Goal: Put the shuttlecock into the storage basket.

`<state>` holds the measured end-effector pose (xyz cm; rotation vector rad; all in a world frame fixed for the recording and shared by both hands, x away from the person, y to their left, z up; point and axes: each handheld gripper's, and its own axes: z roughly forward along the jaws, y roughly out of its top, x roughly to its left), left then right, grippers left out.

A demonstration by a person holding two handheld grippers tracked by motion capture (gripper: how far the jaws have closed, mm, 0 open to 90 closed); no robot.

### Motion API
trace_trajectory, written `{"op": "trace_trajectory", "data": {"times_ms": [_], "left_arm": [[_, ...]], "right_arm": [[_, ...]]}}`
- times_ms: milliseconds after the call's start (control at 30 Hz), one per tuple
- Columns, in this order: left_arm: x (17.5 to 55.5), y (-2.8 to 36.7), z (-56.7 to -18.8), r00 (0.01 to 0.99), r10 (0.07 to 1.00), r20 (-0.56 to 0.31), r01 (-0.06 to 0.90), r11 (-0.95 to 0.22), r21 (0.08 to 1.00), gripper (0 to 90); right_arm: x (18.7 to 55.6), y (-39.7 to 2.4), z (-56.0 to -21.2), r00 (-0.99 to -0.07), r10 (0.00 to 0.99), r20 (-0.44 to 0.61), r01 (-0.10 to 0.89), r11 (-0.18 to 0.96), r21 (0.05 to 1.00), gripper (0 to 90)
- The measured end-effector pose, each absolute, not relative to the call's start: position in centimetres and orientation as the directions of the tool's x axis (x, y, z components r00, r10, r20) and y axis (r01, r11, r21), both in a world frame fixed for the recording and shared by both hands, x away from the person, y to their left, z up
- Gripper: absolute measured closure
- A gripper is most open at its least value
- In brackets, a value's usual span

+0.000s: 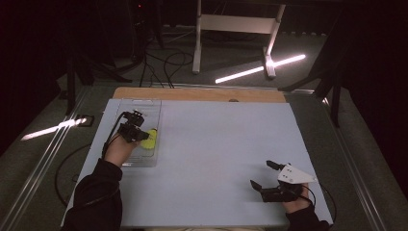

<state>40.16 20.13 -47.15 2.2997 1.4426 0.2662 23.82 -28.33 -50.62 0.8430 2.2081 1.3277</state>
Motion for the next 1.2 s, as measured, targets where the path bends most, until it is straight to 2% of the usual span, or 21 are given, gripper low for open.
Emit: {"op": "trace_trajectory", "data": {"times_ms": [33,133,333,567,667,900,967,1200], "left_arm": [[40.2,20.1,-47.1,0.446,0.893,-0.055,0.815,-0.380,0.438,84.9],[40.0,20.1,-47.2,0.461,0.883,-0.088,0.825,-0.390,0.409,69.3],[39.4,19.9,-46.4,0.462,0.885,-0.061,0.827,-0.405,0.390,41.8],[38.8,19.6,-45.0,0.445,0.895,-0.007,0.821,-0.405,0.402,19.2],[38.5,19.4,-44.2,0.446,0.895,-0.005,0.812,-0.402,0.423,18.1],[38.0,19.0,-43.0,0.473,0.881,-0.015,0.793,-0.418,0.444,8.9],[38.0,18.9,-42.9,0.491,0.870,-0.042,0.787,-0.423,0.449,1.9],[37.8,18.6,-42.2,0.546,0.833,-0.090,0.750,-0.438,0.495,0.1]], "right_arm": [[23.8,-28.3,-50.6,-0.723,0.688,-0.052,0.278,0.359,0.891,8.6],[23.8,-28.4,-50.6,-0.722,0.690,-0.053,0.279,0.360,0.890,8.6],[23.8,-28.3,-50.7,-0.721,0.691,-0.054,0.282,0.364,0.888,8.6],[23.8,-28.3,-50.6,-0.720,0.691,-0.055,0.282,0.364,0.888,8.6],[23.8,-28.3,-50.6,-0.720,0.692,-0.055,0.283,0.364,0.888,8.6],[23.8,-28.3,-50.6,-0.720,0.692,-0.056,0.281,0.364,0.888,8.7],[23.8,-28.3,-50.6,-0.720,0.692,-0.056,0.281,0.364,0.888,8.6],[23.8,-28.3,-50.6,-0.720,0.692,-0.056,0.281,0.364,0.888,8.6]]}}
